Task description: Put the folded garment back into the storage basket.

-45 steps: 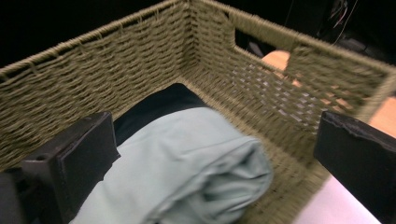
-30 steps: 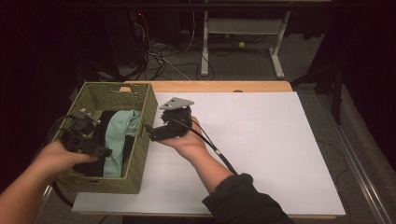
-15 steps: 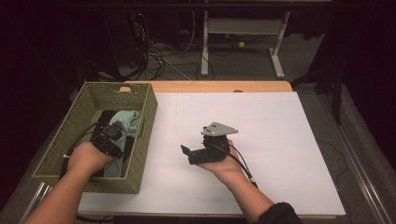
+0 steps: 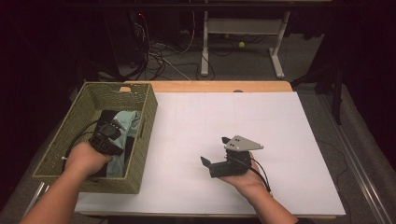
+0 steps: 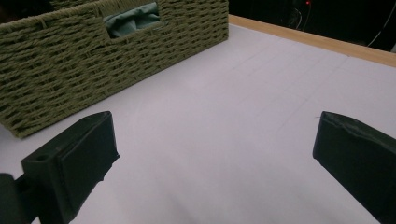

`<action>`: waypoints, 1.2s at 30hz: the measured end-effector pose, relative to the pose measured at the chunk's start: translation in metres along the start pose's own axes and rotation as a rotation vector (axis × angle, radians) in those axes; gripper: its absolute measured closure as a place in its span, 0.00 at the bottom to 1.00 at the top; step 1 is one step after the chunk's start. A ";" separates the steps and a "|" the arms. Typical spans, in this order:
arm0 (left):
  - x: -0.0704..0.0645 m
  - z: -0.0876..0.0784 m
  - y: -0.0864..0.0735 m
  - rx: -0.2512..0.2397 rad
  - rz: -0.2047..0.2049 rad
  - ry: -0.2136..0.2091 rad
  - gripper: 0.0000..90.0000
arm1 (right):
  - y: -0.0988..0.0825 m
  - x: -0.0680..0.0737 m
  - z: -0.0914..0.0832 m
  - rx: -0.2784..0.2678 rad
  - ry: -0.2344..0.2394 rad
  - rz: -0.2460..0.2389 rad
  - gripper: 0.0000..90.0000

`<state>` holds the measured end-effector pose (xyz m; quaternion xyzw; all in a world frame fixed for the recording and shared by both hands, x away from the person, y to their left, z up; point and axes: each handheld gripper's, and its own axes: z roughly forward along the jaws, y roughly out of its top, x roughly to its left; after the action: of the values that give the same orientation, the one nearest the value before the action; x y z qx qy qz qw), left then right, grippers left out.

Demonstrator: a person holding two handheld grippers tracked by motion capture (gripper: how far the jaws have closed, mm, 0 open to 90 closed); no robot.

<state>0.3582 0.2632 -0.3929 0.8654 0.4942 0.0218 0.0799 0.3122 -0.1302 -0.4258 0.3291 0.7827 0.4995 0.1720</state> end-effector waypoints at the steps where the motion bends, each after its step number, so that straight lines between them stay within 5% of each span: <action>1: 0.000 0.001 0.000 0.007 0.002 -0.015 0.95 | -0.002 -0.001 -0.004 -0.001 -0.003 0.002 0.00; 8: -0.001 0.020 0.005 0.107 0.045 -0.041 0.94 | -0.023 -0.015 -0.033 -0.025 -0.036 0.022 0.00; 17: 0.009 0.037 0.013 0.157 -0.012 -0.073 0.92 | -0.043 -0.040 -0.063 -0.069 -0.116 0.052 0.00; 19: 0.010 0.035 0.013 0.155 -0.030 -0.092 0.77 | -0.047 -0.045 -0.071 -0.087 -0.122 0.065 0.00; 23: 0.004 0.018 0.010 0.151 -0.071 -0.037 0.60 | -0.060 -0.048 -0.079 -0.124 -0.142 0.089 0.00; 26: 0.001 0.002 0.005 0.149 -0.096 -0.002 0.57 | -0.067 -0.048 -0.082 -0.115 -0.133 0.086 0.00; 36: -0.016 -0.060 -0.002 0.090 -0.123 0.015 0.41 | -0.065 -0.053 -0.092 -0.149 -0.136 0.101 0.00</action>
<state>0.3412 0.2576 -0.3338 0.8359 0.5475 0.0012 0.0383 0.2733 -0.2469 -0.4468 0.3878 0.7124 0.5407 0.2232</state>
